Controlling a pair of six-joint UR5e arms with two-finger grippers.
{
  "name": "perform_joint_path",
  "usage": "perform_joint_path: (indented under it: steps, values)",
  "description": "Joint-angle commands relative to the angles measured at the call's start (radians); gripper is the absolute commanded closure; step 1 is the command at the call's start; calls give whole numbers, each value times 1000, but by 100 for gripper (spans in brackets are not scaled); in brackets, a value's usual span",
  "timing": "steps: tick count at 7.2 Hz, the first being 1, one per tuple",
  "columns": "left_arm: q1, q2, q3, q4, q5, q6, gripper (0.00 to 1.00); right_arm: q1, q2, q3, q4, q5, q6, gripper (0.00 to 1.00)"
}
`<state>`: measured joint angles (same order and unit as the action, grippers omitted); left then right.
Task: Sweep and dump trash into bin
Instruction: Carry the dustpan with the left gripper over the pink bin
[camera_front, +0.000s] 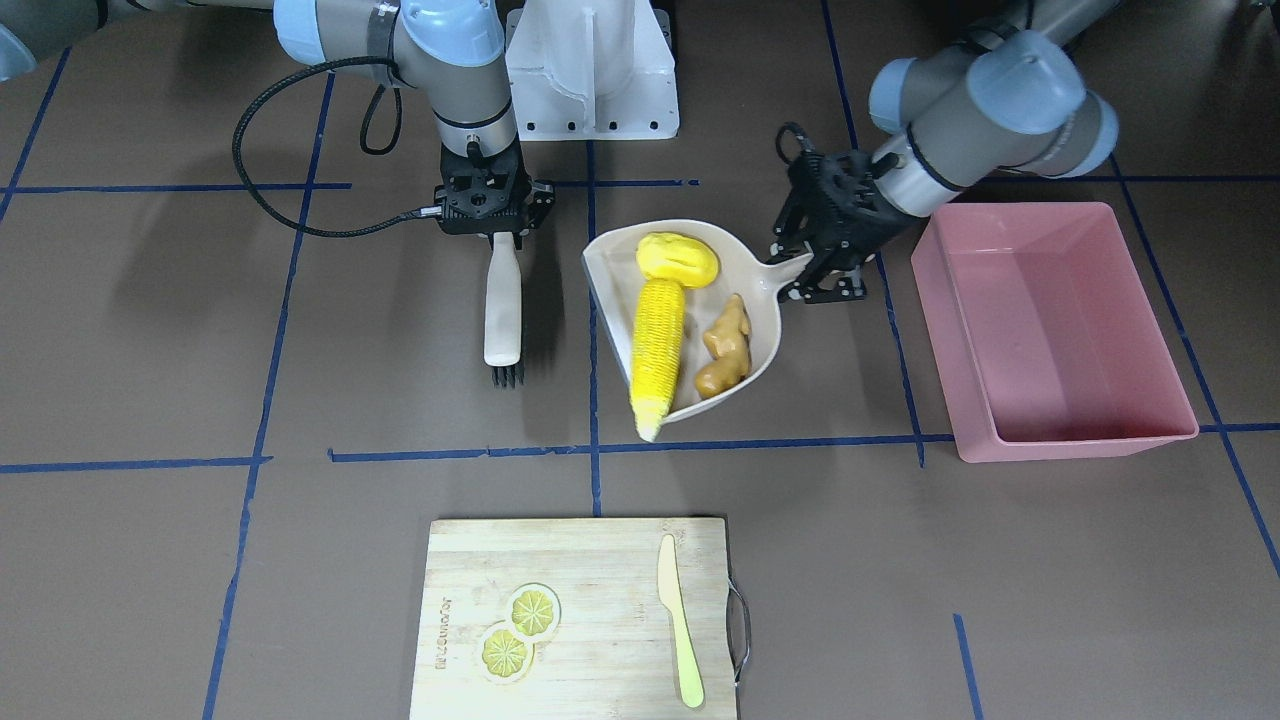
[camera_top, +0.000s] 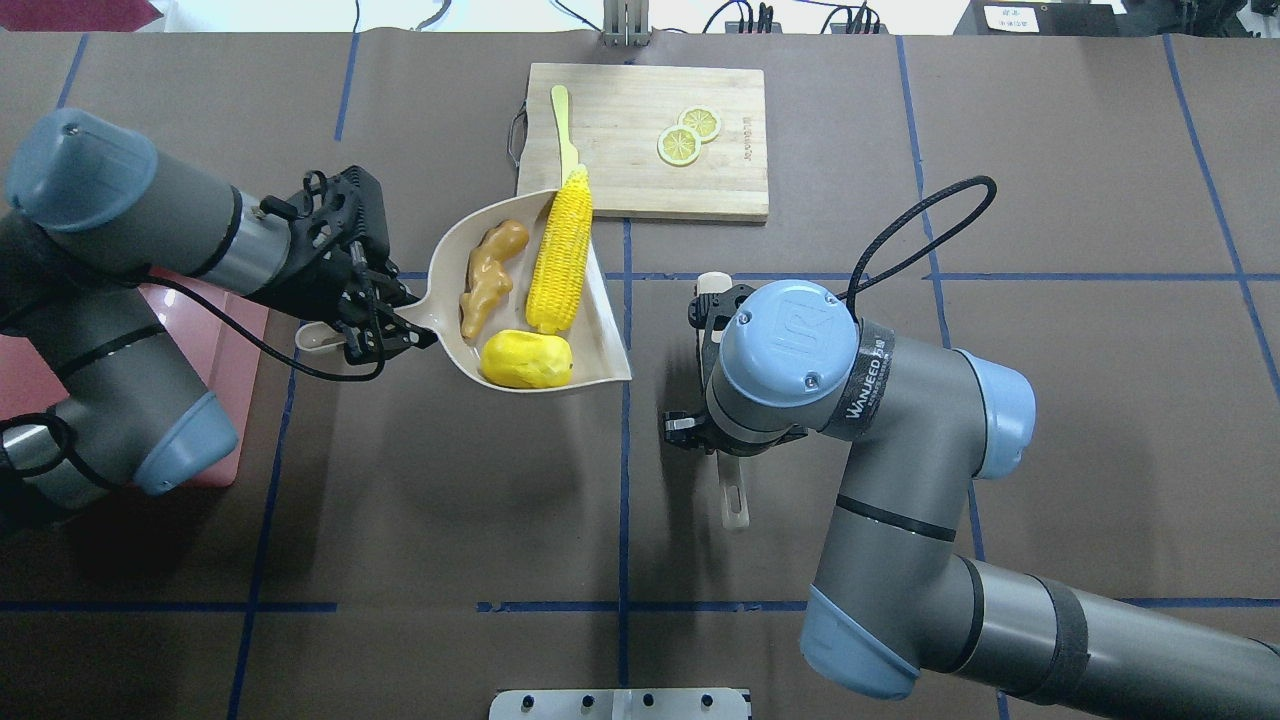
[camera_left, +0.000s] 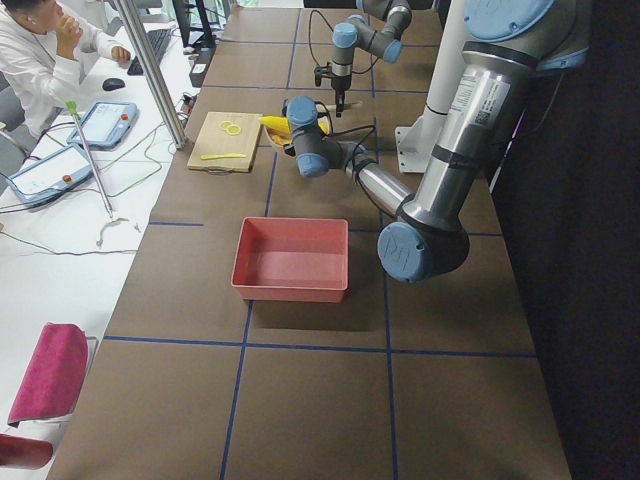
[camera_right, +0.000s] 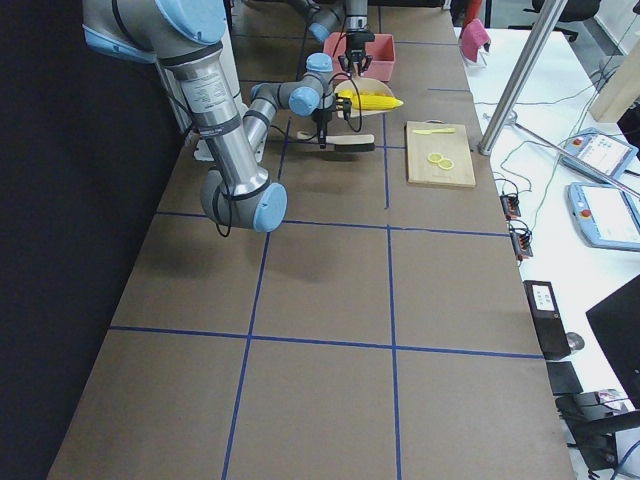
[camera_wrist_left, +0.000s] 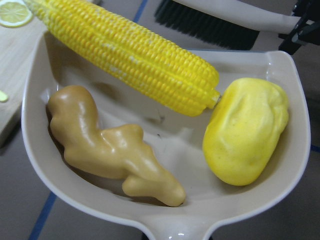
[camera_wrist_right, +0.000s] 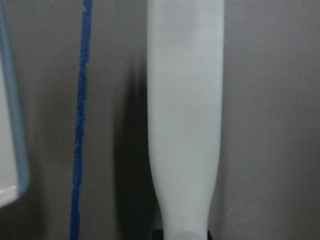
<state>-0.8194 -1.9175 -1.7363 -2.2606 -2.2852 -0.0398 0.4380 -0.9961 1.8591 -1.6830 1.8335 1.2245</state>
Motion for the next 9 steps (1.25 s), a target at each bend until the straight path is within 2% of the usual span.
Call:
perform_joint_path:
  steps: [1,3,5,6,9]
  values:
    - [-114,43,1,-14,-97,7,100,10,-1,0,0,1,-13,100]
    - [-245,69,12,-5,-213,12,100,13,-1,0,0,1,-13,100]
    - [-308,96,36,-4,-212,91,100,13,-1,2,0,0,-11,100]
    - [-351,118,69,-2,-224,165,100,13,-1,2,0,-2,-13,100]
    - [-532,123,229,1,-382,425,100,13,-1,2,0,-5,-11,100]
